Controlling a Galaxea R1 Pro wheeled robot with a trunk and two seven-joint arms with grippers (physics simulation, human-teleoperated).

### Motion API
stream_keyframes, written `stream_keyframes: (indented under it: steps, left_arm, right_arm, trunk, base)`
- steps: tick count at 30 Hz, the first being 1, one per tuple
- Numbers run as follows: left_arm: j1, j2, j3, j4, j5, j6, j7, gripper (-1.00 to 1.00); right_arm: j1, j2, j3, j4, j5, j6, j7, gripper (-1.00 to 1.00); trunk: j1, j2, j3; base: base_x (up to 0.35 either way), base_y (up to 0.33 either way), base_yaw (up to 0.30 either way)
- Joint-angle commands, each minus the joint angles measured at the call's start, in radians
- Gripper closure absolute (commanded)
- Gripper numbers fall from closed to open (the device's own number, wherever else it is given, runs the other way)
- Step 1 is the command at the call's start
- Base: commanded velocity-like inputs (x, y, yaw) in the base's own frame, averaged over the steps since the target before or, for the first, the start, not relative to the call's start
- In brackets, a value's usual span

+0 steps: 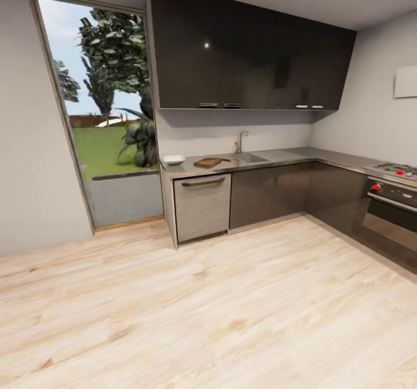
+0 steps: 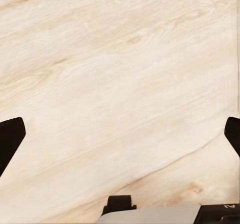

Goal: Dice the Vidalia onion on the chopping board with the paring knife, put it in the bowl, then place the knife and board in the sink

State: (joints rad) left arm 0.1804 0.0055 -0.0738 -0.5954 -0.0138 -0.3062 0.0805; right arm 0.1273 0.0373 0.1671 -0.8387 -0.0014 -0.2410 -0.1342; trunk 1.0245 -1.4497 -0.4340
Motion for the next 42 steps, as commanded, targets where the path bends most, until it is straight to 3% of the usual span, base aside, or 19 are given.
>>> stream_keyframes:
  steps: [1, 42]
  left_arm:
    - [0.000, 0.001, -0.004, -0.001, -0.002, -0.001, 0.008, -1.00]
    - [0.000, -0.003, -0.004, 0.011, -0.004, -0.001, 0.008, -1.00]
  right_arm:
    - [0.000, -0.001, 0.003, 0.000, 0.000, -0.001, -0.007, -1.00]
    - [0.000, 0.000, 0.004, 0.009, 0.000, -0.002, -0.007, -1.00]
  trunk:
    - [0.000, 0.000, -0.001]
    - [0.000, 0.000, -0.001]
  base:
    - [0.223, -0.263, 0.099]
    - [0.223, -0.263, 0.149]
